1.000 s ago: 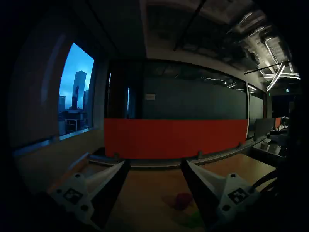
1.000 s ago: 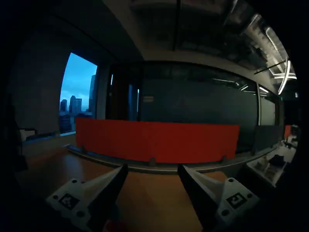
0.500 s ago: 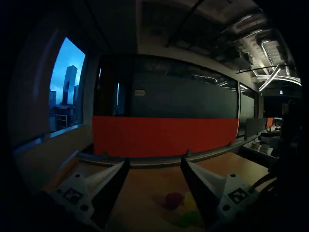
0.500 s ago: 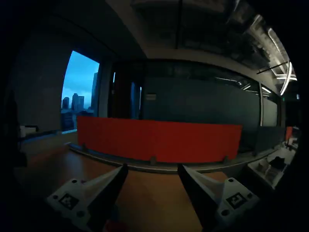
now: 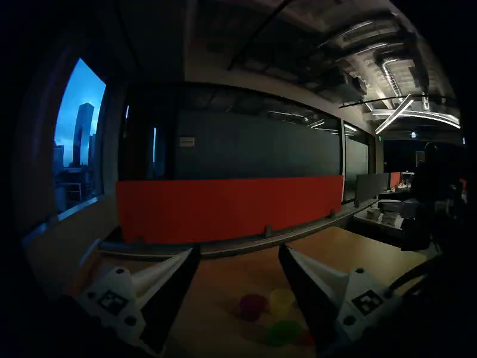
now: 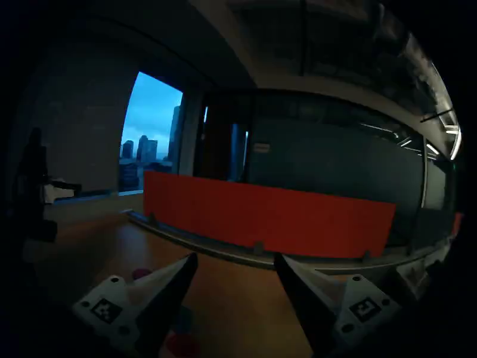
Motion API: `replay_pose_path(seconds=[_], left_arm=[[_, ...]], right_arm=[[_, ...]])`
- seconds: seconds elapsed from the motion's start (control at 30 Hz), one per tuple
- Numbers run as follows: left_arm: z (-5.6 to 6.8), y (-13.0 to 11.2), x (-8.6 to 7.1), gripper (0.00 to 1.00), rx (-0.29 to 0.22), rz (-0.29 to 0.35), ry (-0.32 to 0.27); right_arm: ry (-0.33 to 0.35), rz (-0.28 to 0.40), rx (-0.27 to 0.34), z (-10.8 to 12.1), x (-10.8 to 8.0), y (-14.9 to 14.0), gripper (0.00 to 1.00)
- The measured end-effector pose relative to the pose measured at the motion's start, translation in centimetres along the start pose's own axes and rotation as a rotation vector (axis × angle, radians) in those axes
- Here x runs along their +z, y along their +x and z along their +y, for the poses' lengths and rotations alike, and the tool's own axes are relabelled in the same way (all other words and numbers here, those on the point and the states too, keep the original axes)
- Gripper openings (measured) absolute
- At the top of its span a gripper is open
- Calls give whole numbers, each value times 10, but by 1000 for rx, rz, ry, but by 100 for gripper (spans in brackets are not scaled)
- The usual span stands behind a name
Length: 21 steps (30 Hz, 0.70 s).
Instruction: Pour water
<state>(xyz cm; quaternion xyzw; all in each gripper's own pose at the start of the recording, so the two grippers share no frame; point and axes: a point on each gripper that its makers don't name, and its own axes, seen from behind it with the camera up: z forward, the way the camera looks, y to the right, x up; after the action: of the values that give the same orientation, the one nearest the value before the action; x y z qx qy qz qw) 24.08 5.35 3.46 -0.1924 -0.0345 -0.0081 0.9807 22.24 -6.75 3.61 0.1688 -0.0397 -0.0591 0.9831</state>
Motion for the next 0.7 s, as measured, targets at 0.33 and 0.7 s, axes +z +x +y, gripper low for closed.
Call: replay_pose_path(seconds=[0.33,0.7], left_arm=[[19,-2,4,96,-2,-25,-92],[36,1,2,97,-4,-30,-179]], right_arm=[[89,-7,-15,-15,0,8,99],[204,-5,-2,-34,-4,15,99]])
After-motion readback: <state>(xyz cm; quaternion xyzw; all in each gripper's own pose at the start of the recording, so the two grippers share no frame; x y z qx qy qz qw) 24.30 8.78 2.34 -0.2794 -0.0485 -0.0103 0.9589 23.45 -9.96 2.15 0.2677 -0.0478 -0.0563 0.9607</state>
